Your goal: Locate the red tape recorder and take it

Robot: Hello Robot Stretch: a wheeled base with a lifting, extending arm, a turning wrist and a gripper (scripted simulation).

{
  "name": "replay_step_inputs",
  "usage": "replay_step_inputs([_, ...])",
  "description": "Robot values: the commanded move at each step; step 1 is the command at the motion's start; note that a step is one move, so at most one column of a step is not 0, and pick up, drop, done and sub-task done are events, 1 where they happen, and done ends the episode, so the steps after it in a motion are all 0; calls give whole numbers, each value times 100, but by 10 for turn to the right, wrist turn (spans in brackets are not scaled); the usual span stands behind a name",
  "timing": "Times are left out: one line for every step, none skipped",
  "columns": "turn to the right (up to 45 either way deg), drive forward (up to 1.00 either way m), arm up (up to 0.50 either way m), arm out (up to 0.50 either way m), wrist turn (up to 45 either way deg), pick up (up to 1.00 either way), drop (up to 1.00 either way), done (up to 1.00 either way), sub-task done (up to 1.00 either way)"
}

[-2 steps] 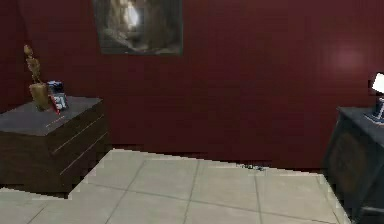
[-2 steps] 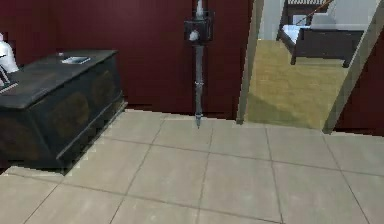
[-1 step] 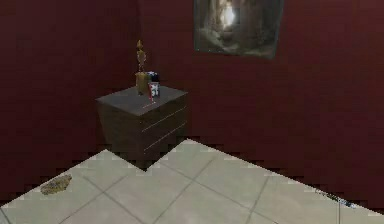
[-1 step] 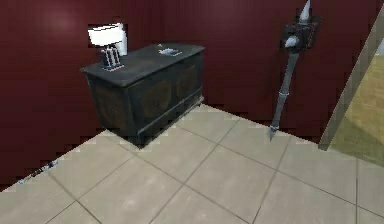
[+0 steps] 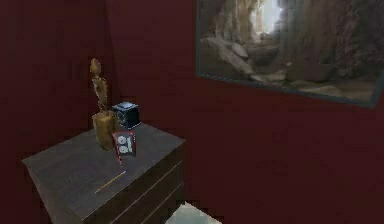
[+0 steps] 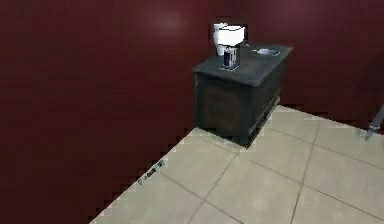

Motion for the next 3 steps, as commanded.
replay_step_inputs([-150,0,0,0,0,0,0,0,0])
replay_step_inputs([0,15,0,0,0,0,0,0,0])
replay_step_inputs([-450,0,0,0,0,0,0,0,0])
